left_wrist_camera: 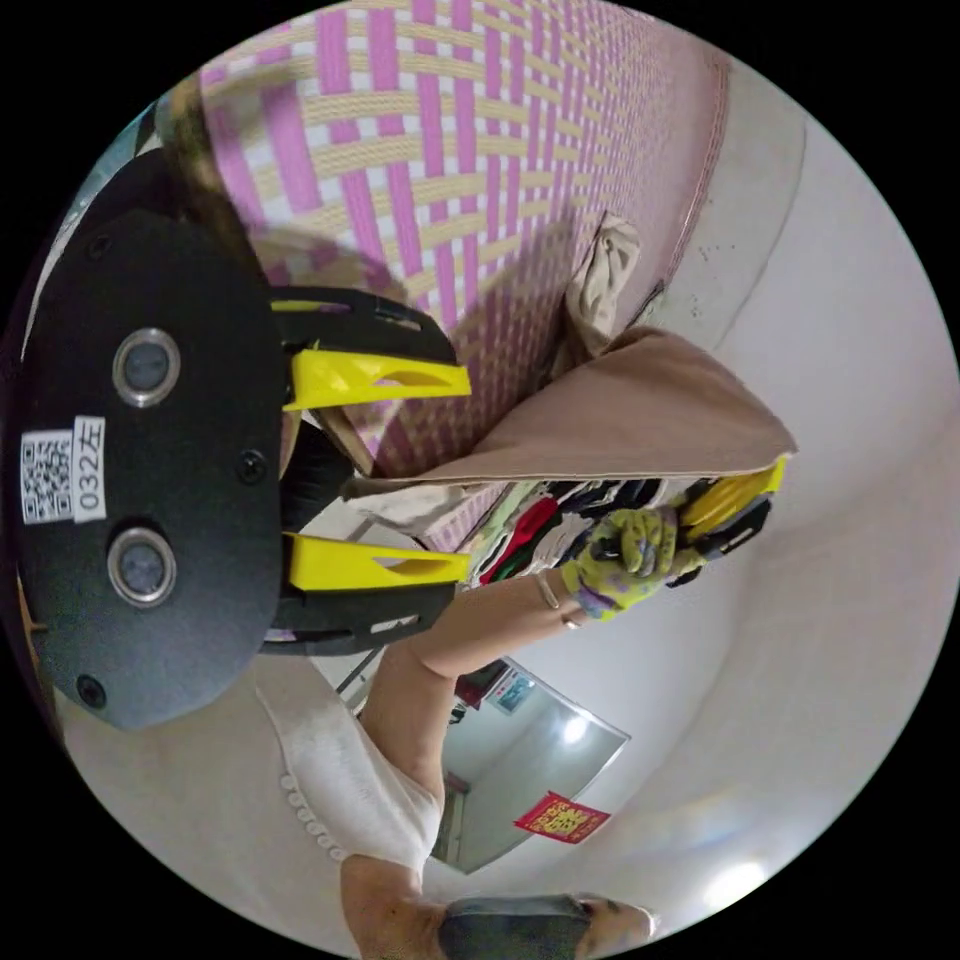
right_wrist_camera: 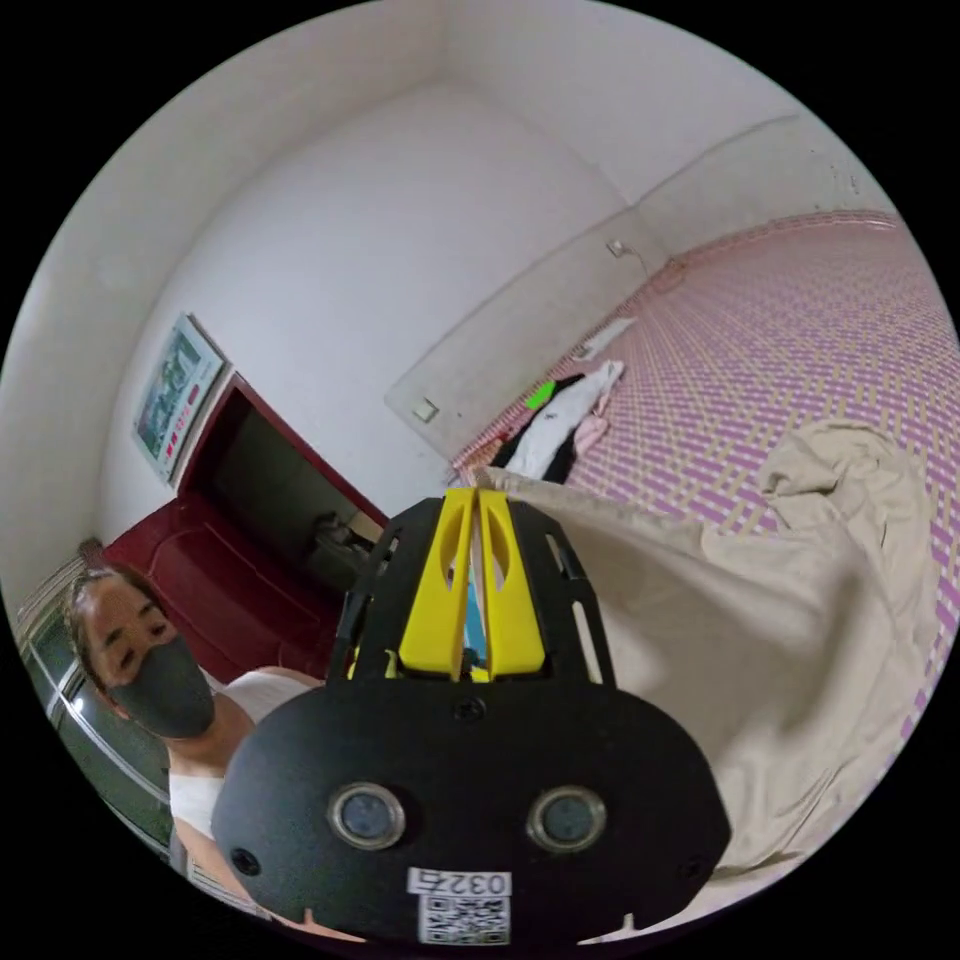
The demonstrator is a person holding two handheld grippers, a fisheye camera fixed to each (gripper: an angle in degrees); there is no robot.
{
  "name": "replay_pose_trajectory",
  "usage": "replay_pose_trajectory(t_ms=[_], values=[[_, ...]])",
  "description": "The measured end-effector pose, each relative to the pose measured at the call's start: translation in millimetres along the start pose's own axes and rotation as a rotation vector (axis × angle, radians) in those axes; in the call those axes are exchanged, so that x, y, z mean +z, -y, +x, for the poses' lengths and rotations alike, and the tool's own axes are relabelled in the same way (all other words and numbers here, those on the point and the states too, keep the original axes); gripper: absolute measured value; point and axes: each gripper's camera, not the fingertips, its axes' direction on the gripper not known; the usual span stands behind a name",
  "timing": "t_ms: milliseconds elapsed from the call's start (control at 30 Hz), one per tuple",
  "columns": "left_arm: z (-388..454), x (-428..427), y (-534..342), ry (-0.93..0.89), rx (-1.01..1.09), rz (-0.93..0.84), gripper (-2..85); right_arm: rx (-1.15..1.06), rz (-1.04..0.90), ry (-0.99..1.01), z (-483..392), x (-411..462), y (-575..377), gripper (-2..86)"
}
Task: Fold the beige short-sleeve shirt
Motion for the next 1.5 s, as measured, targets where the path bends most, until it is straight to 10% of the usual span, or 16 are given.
replay_pose_trajectory(t_ms=[467, 800, 1200, 1500], values=[[-21, 14, -38, -0.056, 0.024, -0.114, 2.6, -0.357, 0.349, -0.109, -138, -131, -53, -1.0], [-20, -194, 6, -0.141, 0.175, 0.375, -0.9, -0.441, 0.588, -0.230, -188, -236, -143, -1.0], [213, -321, 106, 0.294, 0.667, 0.618, -0.9, -0.679, 0.748, -0.367, -284, -285, -253, -1.0], [102, -259, 243, 0.390, 0.347, 0.368, -0.9, -0.366, 0.711, -0.458, -155, -267, -204, -1.0]])
